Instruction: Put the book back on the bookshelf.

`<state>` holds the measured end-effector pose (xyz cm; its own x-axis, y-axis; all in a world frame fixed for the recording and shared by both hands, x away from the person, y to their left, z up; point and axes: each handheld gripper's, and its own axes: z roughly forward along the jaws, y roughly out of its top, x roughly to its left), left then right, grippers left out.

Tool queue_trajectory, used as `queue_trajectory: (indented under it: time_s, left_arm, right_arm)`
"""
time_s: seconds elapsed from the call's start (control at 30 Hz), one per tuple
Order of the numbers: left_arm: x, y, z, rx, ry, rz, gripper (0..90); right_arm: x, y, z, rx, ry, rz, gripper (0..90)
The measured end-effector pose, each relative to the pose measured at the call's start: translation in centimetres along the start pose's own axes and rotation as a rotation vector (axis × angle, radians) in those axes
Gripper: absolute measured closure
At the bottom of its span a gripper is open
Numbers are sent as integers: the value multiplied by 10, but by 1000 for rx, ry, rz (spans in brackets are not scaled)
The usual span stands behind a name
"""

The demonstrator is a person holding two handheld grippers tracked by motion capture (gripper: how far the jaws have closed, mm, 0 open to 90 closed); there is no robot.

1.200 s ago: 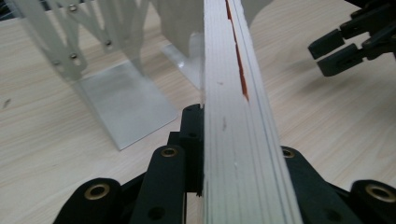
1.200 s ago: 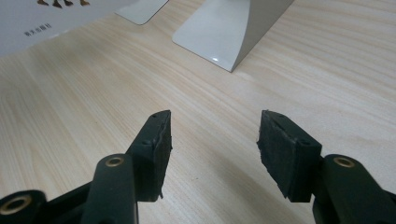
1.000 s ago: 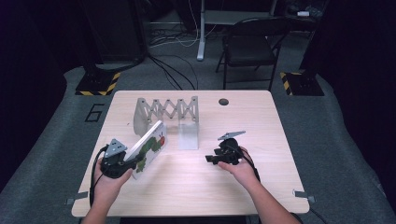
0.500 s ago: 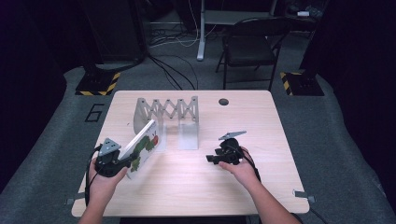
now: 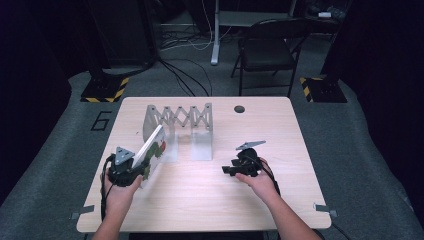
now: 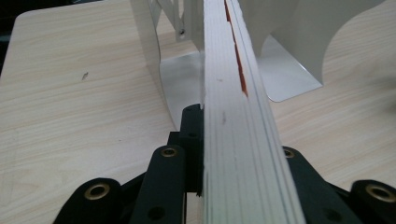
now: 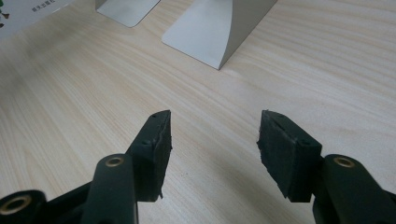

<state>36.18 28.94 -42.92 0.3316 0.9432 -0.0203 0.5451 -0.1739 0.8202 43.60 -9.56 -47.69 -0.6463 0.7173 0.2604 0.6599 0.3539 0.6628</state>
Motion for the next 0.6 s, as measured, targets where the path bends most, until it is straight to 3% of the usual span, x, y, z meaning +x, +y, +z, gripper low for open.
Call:
queue_trajectory:
  time_s: [0.3, 0.6]
  left_arm:
    - [-9, 8, 15, -20, 62, -18, 757]
    - [-12, 20, 31, -28, 63, -46, 757]
  right_arm:
    - [-4, -3, -3, -1, 0, -1, 441]
    - [-5, -5, -6, -7, -3, 5, 441]
